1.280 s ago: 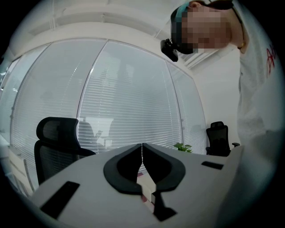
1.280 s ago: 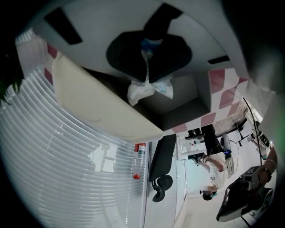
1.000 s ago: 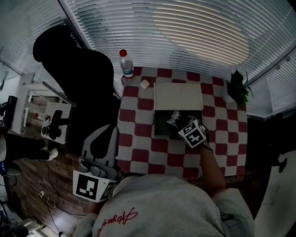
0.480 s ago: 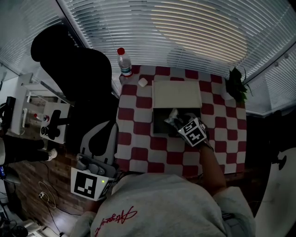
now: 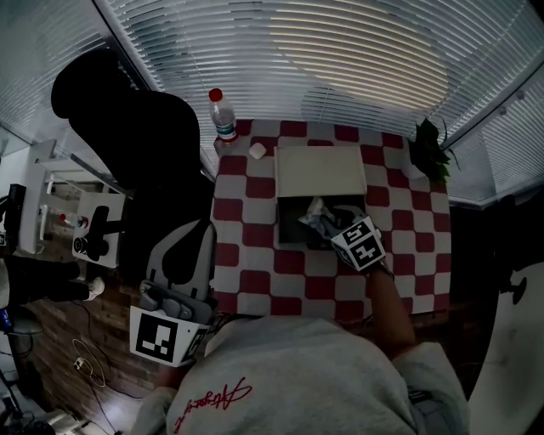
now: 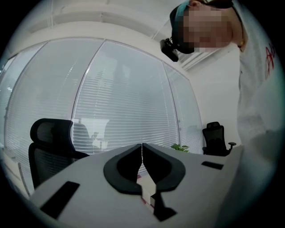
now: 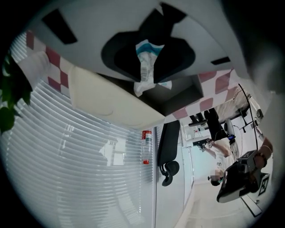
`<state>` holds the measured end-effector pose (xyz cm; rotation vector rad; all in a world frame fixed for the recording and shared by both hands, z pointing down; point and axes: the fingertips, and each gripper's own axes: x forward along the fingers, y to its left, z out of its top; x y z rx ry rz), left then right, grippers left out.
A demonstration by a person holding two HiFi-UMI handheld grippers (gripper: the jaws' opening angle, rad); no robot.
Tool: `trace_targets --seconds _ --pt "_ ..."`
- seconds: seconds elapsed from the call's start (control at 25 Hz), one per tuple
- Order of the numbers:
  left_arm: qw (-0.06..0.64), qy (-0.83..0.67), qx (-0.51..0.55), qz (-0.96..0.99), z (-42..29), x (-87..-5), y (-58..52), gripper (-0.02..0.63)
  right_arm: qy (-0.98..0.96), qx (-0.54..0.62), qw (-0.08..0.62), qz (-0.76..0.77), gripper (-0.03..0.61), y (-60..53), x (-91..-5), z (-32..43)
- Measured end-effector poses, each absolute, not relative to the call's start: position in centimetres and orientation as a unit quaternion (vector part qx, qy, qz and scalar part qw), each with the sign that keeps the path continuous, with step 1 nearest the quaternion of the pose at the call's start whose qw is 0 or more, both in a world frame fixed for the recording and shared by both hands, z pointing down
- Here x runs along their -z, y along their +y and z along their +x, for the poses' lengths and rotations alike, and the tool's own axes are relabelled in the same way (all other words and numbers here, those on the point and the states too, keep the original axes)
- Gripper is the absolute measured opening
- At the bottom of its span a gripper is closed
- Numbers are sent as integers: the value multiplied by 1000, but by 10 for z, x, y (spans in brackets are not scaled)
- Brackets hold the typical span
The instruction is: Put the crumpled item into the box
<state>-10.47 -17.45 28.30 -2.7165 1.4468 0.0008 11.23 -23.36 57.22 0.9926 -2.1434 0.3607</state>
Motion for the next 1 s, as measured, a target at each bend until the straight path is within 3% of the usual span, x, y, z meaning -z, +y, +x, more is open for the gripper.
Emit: trace_targets --seconds 1.0 --pt "25 437 -4 -899 -83 -286 -186 18 -839 -129 216 483 18 -219 -473 129"
